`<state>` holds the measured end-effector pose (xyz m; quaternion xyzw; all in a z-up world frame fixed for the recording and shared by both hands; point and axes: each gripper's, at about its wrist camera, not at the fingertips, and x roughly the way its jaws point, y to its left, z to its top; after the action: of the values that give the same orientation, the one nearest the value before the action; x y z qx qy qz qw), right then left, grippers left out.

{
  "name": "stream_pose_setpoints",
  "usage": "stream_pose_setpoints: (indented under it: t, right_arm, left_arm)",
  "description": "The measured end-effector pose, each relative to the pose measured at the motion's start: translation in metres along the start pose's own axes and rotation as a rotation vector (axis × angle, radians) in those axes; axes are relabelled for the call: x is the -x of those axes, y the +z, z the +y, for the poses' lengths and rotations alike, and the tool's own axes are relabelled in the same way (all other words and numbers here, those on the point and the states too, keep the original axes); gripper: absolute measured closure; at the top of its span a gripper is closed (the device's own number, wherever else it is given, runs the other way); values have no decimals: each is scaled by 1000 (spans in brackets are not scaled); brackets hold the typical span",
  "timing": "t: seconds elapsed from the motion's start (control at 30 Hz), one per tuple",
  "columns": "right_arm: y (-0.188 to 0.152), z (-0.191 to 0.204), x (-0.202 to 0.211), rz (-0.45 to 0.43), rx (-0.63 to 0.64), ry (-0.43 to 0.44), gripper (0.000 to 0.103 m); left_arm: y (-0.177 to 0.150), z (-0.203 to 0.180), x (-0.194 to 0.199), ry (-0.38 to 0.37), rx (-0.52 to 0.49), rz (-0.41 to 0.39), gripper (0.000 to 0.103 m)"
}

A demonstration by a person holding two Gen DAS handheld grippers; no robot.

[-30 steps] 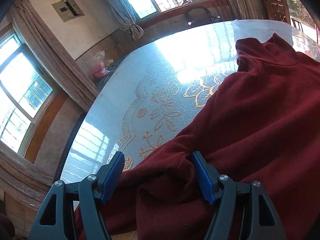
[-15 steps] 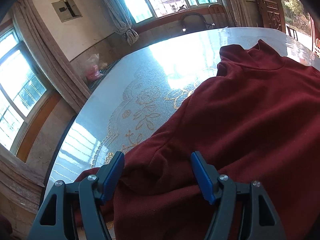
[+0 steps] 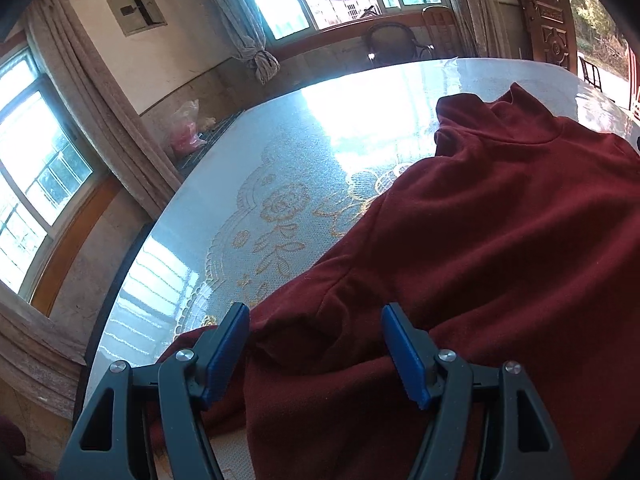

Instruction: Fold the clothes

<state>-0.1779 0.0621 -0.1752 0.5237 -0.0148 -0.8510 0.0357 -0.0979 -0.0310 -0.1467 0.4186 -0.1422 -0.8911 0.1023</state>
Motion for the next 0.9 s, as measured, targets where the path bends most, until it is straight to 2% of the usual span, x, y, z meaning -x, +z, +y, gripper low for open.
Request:
stream_pose_setpoints:
  t: [0.07,0.17,0.3,0.37,0.47,0.53,0.6,0.7,0.73,0.83,0.87,0.9]
  right_arm:
    - [-5,31,5,3,51,60,76]
    - [-12,78,12,8,127,150,66]
    - [-21,141,22,15,229,270,65]
    - [-31,159,17,46,239,283,65]
    - [-46,178,10,101,229,292,65]
    - [-55,181,9,124,203,296,65]
    - [-62,185,11,129,191,284,64]
    - [-69,190,15,137,186,266,62]
    - [-71,192,17,137,185,260,61]
    - [-78,198,20,134,187,242,59]
    - [-81,199,21,133,188,238,59]
    - [-83,201,22,133,188,234,58]
  left_arm:
    - [-6,20,5,-12,34,3,33]
    - [-20,60,9,-70,93,11,33]
    - [-44,128,5,-156,208,38,33]
    - [-49,168,-1,-191,261,40,33]
    - [-49,223,-16,-282,322,59,33]
    - [-47,242,-33,-263,310,129,33]
    - [-46,248,-42,-277,256,170,45]
    - [-46,243,-48,-433,186,198,45]
    - [-46,241,-52,-453,159,209,45]
    - [-52,255,-73,-386,156,268,45]
    - [-54,260,-79,-362,156,287,48]
    - [-57,264,-80,-382,152,299,50]
